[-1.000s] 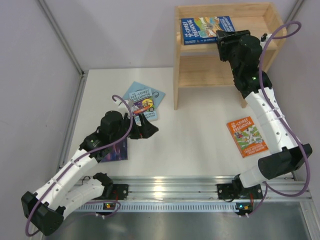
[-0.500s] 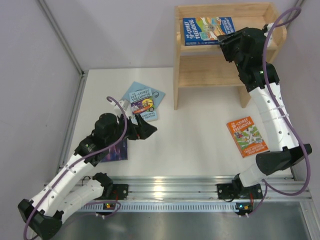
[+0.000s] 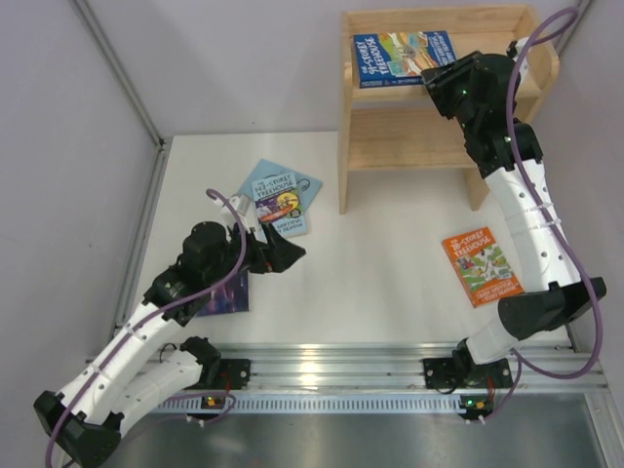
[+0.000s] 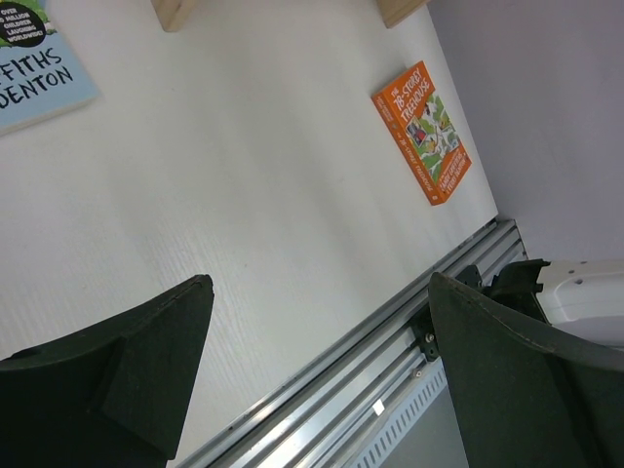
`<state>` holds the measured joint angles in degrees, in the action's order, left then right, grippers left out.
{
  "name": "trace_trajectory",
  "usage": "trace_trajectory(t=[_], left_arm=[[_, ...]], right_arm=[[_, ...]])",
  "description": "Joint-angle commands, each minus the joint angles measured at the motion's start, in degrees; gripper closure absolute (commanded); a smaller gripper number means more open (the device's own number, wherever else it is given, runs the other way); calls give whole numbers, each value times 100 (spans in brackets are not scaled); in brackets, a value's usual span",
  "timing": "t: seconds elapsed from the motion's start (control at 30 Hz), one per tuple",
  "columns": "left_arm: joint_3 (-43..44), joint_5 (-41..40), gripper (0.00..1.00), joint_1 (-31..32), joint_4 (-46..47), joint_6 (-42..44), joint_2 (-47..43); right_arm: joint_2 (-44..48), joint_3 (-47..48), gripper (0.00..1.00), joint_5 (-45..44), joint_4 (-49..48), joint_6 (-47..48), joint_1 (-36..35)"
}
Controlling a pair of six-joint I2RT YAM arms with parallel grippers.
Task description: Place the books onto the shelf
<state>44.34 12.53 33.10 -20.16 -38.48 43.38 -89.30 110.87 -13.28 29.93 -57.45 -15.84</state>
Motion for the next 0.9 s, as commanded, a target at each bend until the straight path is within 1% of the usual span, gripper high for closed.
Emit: trace_trajectory(t=[0.0, 0.17, 0.5, 0.63, 0.73, 0.87], left_arm=[[-4, -32, 3, 21, 188, 33, 22], [22, -41, 4, 12, 206, 42, 101], [110, -5, 4, 12, 276, 7, 312], [110, 21, 4, 12, 329, -37, 365], [93, 47, 4, 12, 338, -63, 373], [58, 38, 4, 12, 346, -72, 347]], right_arm=[[-158, -241, 66, 229, -321, 7, 63], [-53, -653, 68, 343, -900, -398, 37], [105, -1409, 69, 545, -1709, -1346, -104], [123, -1472, 68, 616, -1667, -1488, -165], [114, -1384, 66, 598, -1386, -1488, -174], [62, -1366, 67, 616, -1297, -1462, -174]])
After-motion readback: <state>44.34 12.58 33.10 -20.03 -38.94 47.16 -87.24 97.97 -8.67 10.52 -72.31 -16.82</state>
